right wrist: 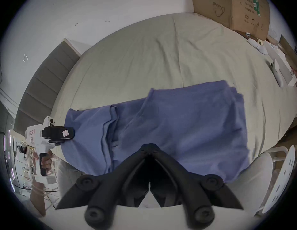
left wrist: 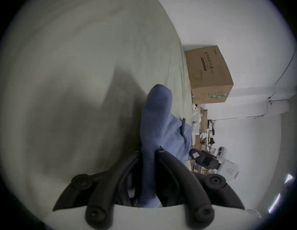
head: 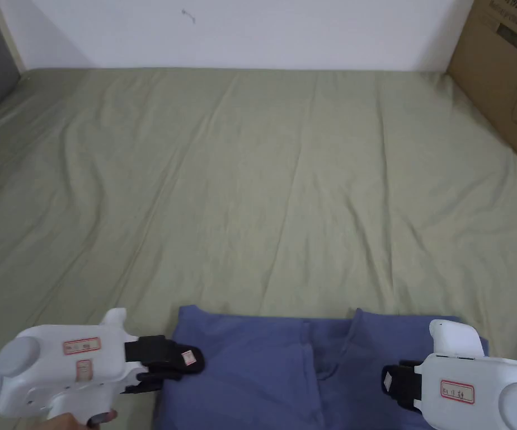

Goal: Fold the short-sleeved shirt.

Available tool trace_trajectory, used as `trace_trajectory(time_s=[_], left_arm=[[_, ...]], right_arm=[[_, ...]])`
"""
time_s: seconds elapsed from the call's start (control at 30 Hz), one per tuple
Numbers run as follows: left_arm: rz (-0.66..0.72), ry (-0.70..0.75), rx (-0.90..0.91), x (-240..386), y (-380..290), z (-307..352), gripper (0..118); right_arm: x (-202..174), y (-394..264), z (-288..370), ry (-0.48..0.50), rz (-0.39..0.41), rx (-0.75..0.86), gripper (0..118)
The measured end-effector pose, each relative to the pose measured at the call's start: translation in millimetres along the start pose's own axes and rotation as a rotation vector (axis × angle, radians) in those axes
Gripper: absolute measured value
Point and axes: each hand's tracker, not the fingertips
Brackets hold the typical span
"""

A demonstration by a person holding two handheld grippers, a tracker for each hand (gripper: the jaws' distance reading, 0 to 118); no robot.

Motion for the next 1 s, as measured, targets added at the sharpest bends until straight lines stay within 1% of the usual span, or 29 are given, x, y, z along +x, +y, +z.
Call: trace_trajectory(time_s=[0.1,0.17,0.27,0.37,0.47,0.57,0.63,0.67,0.77,0.83,0.9,0.97,1.0], left_arm=[[-0.008,0.021,0.041,-0.5,2.0,37.0,9],[-0.015,0.081,0.069,-8.0,9.4,65.2,9],[0.011,0.183,0.117,-21.7,17.1,99.9,9],[0.036,0.219,0.141,-26.7,18.7,123.0,9],[0.05,0.248,0.161,-24.9,19.6,132.7,9],[0.037,0.269,0.176,-3.6,15.2,130.3,9],[0.01,0.321,0.191,17.0,15.8,127.6,9],[0.027,0.345,0.198,26.2,15.8,126.4,9],[0.02,0.309,0.21,63.1,14.5,123.7,9],[-0.016,0.271,0.207,91.2,12.7,118.1,9],[-0.079,0.272,0.204,123.8,10.8,107.1,9],[-0.111,0.278,0.219,151.6,4.1,89.8,9],[-0.159,0.266,0.198,165.3,3.5,76.1,9]], right_arm=[[-2.2,-0.1,2.0,-0.004,0.014,0.003,0],[-1.6,-0.1,0.9,-0.001,0.011,0.003,0],[-2.1,-1.7,-0.8,0.004,0.006,0.0,0],[-3.7,-4.2,-3.0,0.013,0.008,-0.006,0],[-4.4,-6.1,-7.1,0.019,0.006,-0.012,0],[-4.4,-6.5,-8.0,0.035,0.001,-0.016,0],[-3.9,-6.7,-7.2,0.041,0.007,-0.013,0],[-2.4,-6.6,-6.3,0.045,0.007,-0.011,0],[6.1,-5.9,-3.4,0.064,-0.013,0.002,0],[14.3,-5.8,-2.1,0.077,-0.033,0.011,0],[21.0,-5.5,-0.9,0.077,-0.043,0.015,0],[27.9,-5.8,1.1,0.078,-0.053,0.024,0],[31.8,-6.2,2.7,0.083,-0.064,0.03,0]])
